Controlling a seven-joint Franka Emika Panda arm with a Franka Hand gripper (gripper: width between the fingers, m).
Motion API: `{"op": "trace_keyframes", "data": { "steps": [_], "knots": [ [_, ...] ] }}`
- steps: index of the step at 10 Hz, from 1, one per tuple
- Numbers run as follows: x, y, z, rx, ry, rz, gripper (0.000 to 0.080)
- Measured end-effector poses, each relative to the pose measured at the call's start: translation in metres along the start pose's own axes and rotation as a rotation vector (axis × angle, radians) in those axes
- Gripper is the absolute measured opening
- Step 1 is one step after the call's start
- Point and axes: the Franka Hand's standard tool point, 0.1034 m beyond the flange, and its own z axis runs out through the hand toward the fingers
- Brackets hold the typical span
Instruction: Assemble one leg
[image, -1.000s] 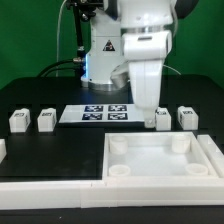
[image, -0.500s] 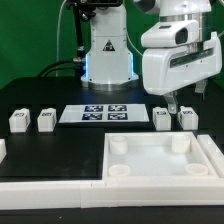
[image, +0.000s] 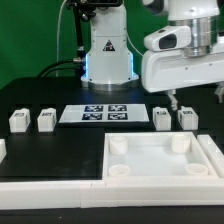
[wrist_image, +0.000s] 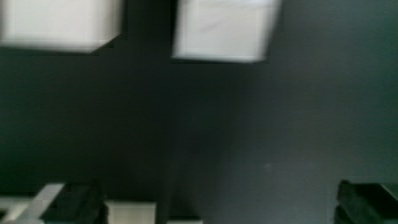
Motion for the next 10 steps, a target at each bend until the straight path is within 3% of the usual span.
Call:
{"op": "trace_keyframes", "data": {
  "steps": [2, 3, 5, 7, 10],
  "knots": [
    [-0.009, -0.011, 0.006, 0.003, 0.004, 0.084, 0.0649],
    [-0.011, -0.007, 0.006, -0.009, -0.043, 0.048, 0.0649],
    [-0.010, -0.006, 0.006, -0.011, -0.059, 0.037, 0.0649],
    [-0.018, 0.007, 0.007, -0.034, -0.257, 0.006, 0.0649],
    [-0.028, 0.012, 0.013, -0.055, -0.544, 0.012, 0.0649]
  ]
}}
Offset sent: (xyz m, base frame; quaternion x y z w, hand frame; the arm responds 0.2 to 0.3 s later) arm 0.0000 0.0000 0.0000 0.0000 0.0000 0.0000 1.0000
